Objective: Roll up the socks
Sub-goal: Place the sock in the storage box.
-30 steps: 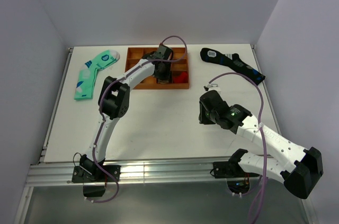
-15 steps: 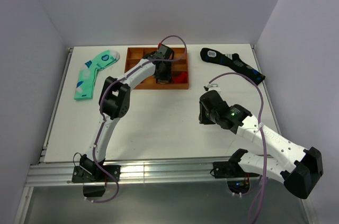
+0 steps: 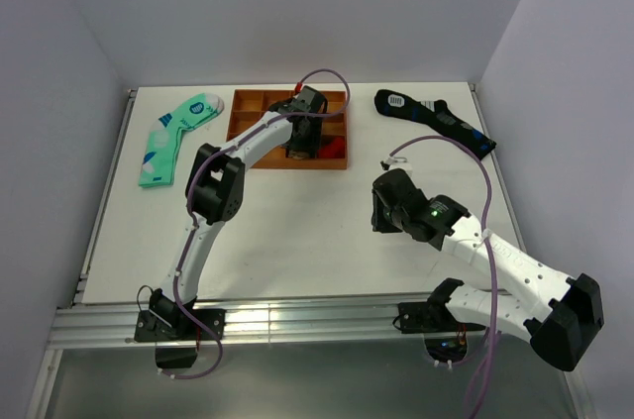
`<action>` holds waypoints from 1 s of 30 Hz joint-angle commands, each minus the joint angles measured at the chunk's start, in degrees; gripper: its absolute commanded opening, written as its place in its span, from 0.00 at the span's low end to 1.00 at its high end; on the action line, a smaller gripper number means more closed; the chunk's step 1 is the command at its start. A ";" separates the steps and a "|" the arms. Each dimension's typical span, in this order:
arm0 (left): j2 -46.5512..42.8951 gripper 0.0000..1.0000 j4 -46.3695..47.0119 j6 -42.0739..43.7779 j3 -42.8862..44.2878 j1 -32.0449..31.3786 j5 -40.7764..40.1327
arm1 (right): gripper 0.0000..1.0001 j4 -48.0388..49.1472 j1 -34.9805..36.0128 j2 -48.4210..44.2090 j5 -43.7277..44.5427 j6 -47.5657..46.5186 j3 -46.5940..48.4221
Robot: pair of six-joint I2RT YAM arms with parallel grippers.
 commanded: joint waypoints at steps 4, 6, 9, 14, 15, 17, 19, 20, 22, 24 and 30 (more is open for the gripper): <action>-0.40 0.66 -6.52 -0.17 0.48 0.16 -2.43 | 0.32 1.93 0.33 0.20 0.65 0.18 -0.21; -0.40 0.63 -6.44 -0.26 0.92 -0.01 -2.96 | 0.32 1.84 0.34 0.29 0.65 0.18 -0.21; -0.66 0.60 -5.38 -0.52 1.01 -0.01 -3.23 | 0.32 2.01 0.33 0.29 0.65 0.09 -0.21; -1.10 0.57 -5.29 -0.43 1.97 -0.28 -4.02 | 0.32 2.01 0.34 0.64 0.74 0.18 -0.21; -1.19 0.57 -5.20 -0.35 2.23 -0.36 -4.11 | 0.32 2.01 0.42 0.64 0.74 0.09 -0.21; -1.54 0.58 -5.03 -0.26 2.50 -0.45 -4.81 | 0.32 2.01 0.33 0.73 0.74 0.18 -0.12; -1.72 0.59 -4.76 0.27 2.50 -0.80 -5.42 | 0.32 2.10 0.33 0.82 0.74 0.09 -0.21; -1.46 0.59 -5.37 0.18 2.76 -0.80 -5.95 | 0.32 2.19 0.33 0.99 0.74 0.18 -0.21; -1.28 0.60 -5.47 0.36 3.20 -1.07 -6.83 | 0.32 2.28 0.33 1.08 0.74 0.18 -0.30; -1.10 0.61 -5.73 0.36 3.29 -0.98 -7.36 | 0.32 2.28 0.33 1.08 0.65 0.09 -0.30; -0.48 0.63 -4.60 0.36 2.50 -1.15 -6.31 | 0.32 2.45 0.42 1.17 0.74 0.18 -0.47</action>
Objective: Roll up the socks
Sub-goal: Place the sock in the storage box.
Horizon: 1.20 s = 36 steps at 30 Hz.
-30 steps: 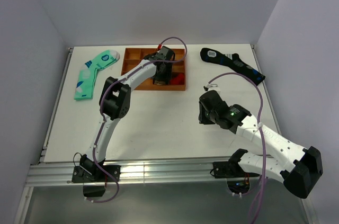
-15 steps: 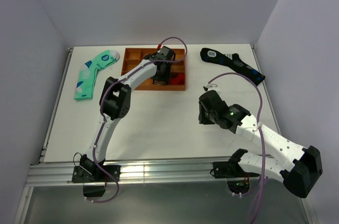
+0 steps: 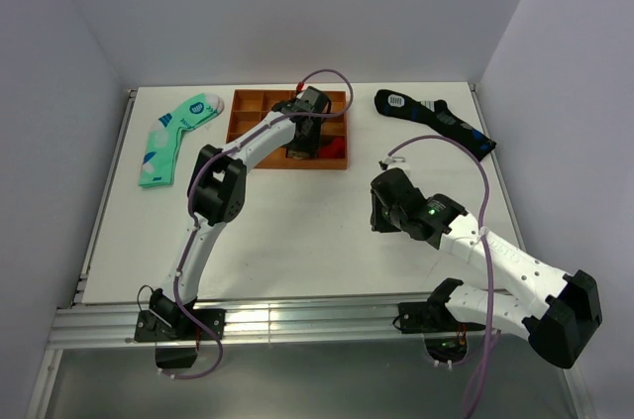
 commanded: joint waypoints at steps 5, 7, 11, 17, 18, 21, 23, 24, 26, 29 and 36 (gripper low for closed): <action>-2.33 0.65 0.06 0.56 -1.75 0.05 -0.84 | 0.32 1.71 0.33 0.21 0.74 0.18 -0.30; -2.25 0.66 -0.38 0.64 -1.23 0.13 -1.01 | 0.32 1.80 0.33 0.21 0.74 0.18 -0.39; -4.61 0.68 2.07 0.64 -3.51 0.14 -1.28 | 0.32 1.71 0.33 0.30 0.74 0.18 -0.47; -5.41 0.68 1.90 0.82 -3.51 0.40 -1.28 | 0.32 1.71 0.34 0.21 0.65 0.18 -0.47; -5.58 0.68 2.16 0.82 -3.60 0.31 -0.84 | 0.32 1.80 0.33 0.30 0.73 0.27 -0.47; -6.55 0.68 3.48 0.56 -5.00 0.66 -0.40 | 0.32 1.71 0.34 0.12 0.65 0.27 -0.47; -7.51 0.69 4.01 0.29 -5.70 0.92 -0.75 | 0.32 1.71 0.42 0.04 0.74 0.18 -0.56; -7.78 0.69 4.53 0.03 -6.23 1.10 -0.49 | 0.32 1.71 0.34 0.03 0.65 0.27 -0.56; -8.39 0.69 5.06 -0.06 -6.76 1.28 -0.40 | 0.32 1.71 0.42 0.12 0.73 0.27 -0.56; -8.92 0.69 5.68 -0.06 -7.12 1.28 -0.31 | 0.32 1.71 0.42 0.21 0.73 0.27 -0.56; -8.66 0.70 6.12 -0.23 -7.03 1.28 0.04 | 0.32 1.80 0.33 0.47 0.65 0.27 -0.56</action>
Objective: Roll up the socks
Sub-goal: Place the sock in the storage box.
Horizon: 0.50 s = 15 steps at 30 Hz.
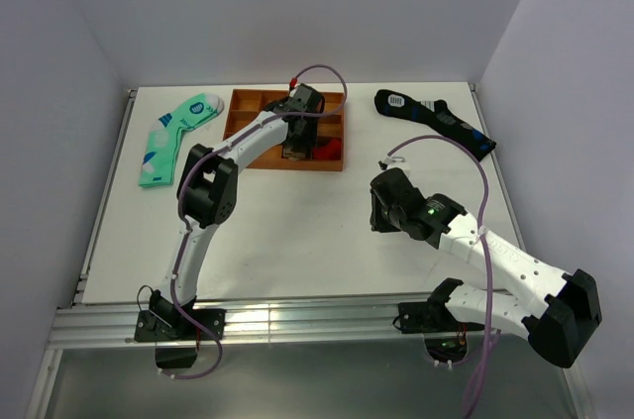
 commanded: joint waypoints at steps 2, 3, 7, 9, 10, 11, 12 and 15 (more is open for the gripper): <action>-2.85 0.69 0.68 -0.12 -0.05 0.32 -0.31 | 0.32 1.67 0.42 0.12 0.65 0.27 -0.71; -2.67 0.68 0.50 -0.13 -0.23 0.23 0.21 | 0.32 1.67 0.42 0.12 0.65 0.27 -0.72; -2.23 0.64 0.94 -0.74 -1.72 0.32 1.18 | 0.32 1.67 0.34 0.39 0.65 0.27 -0.63; -2.31 0.62 1.99 -1.09 -3.48 0.32 1.97 | 0.32 1.76 0.33 0.39 0.65 0.18 -0.72; -2.14 0.62 2.34 -1.35 -4.00 0.32 2.24 | 0.32 1.67 0.33 0.39 0.65 0.27 -0.63; -2.05 0.62 2.52 -1.70 -4.88 0.23 2.24 | 0.32 1.67 0.33 0.39 0.65 0.18 -0.63; -1.79 0.61 2.44 -1.97 -5.15 0.23 2.24 | 0.32 1.67 0.42 0.39 0.65 0.18 -0.63; -0.91 0.60 2.70 -2.32 -5.86 0.14 2.77 | 0.32 1.75 0.42 0.39 0.65 0.18 -0.54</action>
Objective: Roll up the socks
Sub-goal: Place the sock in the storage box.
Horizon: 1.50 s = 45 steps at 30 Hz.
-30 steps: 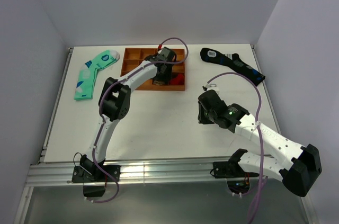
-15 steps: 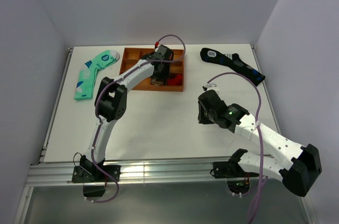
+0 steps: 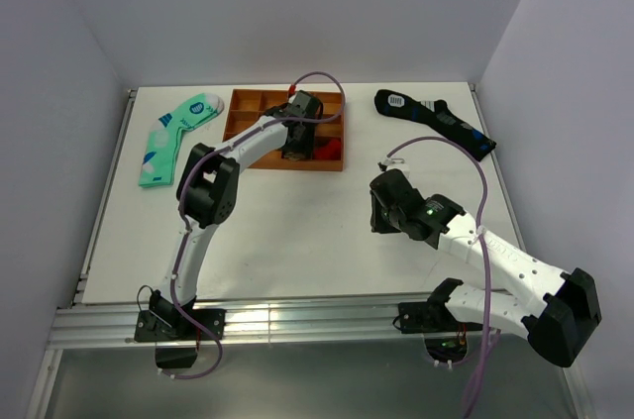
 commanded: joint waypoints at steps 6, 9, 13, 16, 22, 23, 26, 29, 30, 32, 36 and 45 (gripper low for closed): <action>-2.36 0.62 1.97 -1.51 -3.20 -0.10 0.93 | 0.32 1.45 0.33 0.21 0.65 0.09 0.03; -2.36 0.62 2.76 -0.64 -2.50 -0.10 4.17 | 0.32 1.54 0.42 0.30 0.65 0.09 0.03; 0.36 0.59 1.44 -1.60 0.40 -0.19 6.20 | 0.32 1.36 0.34 0.13 0.73 0.09 0.12; 0.45 0.58 2.76 -2.48 -0.56 -0.28 7.87 | 0.32 1.45 0.42 0.12 0.56 0.09 0.03; 2.56 0.55 -0.14 -2.31 0.66 -0.01 8.75 | 0.32 1.62 0.33 0.12 0.30 0.00 -0.06; 2.56 0.54 0.21 -2.22 0.32 -0.01 9.45 | 0.32 1.63 0.42 0.12 0.38 0.09 0.03; 2.74 0.51 1.35 -2.13 -0.30 0.07 11.38 | 0.31 1.63 0.33 0.30 0.30 0.09 0.03; 3.18 0.45 0.74 -2.13 0.23 -0.01 11.91 | 0.31 1.63 0.42 0.39 0.38 0.00 0.03; 3.09 0.44 1.00 -2.04 0.06 -0.01 12.44 | 0.31 1.63 0.34 0.39 0.21 0.00 0.03; 2.74 0.43 2.22 -2.39 -1.08 0.34 14.62 | 0.31 1.71 0.33 0.48 0.30 -0.08 -0.06; 2.21 0.43 2.41 -2.57 -1.71 0.95 14.39 | 0.31 1.71 0.33 0.48 0.21 -0.08 -0.06; -1.39 0.59 2.50 -2.48 -3.20 0.95 7.26 | 0.31 2.06 0.34 0.56 -0.06 -0.08 -0.24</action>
